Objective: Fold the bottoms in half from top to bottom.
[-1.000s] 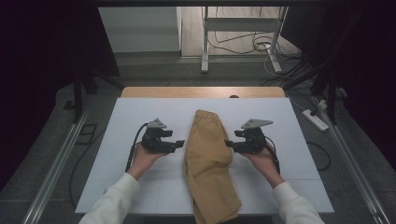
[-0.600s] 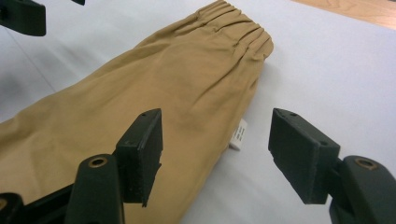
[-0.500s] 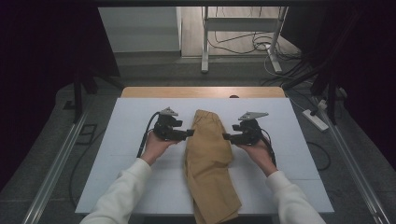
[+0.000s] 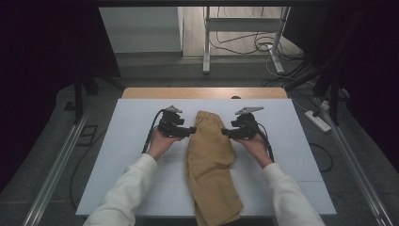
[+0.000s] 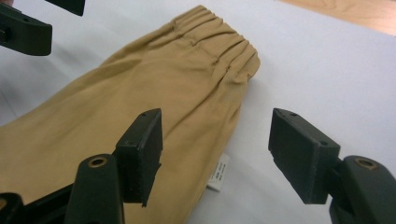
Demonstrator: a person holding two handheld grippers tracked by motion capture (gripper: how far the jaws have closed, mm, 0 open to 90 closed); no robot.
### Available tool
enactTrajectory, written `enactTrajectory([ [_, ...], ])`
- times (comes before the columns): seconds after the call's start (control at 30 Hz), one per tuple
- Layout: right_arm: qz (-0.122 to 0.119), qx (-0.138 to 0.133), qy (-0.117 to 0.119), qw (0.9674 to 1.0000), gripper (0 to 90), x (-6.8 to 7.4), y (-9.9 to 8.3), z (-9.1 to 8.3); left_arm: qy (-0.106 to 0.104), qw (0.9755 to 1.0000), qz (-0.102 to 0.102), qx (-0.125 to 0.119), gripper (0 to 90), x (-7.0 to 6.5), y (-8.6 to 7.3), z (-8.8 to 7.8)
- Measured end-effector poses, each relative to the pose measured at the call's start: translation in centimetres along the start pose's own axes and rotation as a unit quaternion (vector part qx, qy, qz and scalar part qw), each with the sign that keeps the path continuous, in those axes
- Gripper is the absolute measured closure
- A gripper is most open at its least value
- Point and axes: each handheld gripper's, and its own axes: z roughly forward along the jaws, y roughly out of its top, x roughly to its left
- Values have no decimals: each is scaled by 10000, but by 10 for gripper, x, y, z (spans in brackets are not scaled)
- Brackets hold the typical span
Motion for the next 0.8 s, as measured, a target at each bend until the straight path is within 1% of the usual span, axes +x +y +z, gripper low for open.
enactTrajectory([
  [0.13,11,91,-75,9999,352,-3,4,12,16,10000,-54,70,265,4,1,7],
  [0.23,34,154,-74,9998,352,-4,6,21,35,9999,-79,107,266,5,3,13],
  [0.3,37,210,-84,9997,352,-5,7,26,72,9998,-52,173,267,6,4,17],
  [0.43,13,248,-106,9996,348,-8,8,35,86,9997,-86,221,271,7,5,25],
  [0.47,37,264,-116,9996,345,-9,7,37,96,9996,-90,251,271,8,6,27],
  [0.6,152,310,-84,9994,339,-12,6,44,113,9993,-96,347,272,8,5,34],
  [0.73,128,351,-123,9992,319,-11,5,47,127,9990,-46,435,281,8,5,38],
  [0.8,116,391,-106,9991,309,-11,5,49,157,9987,-46,473,284,8,5,40],
])
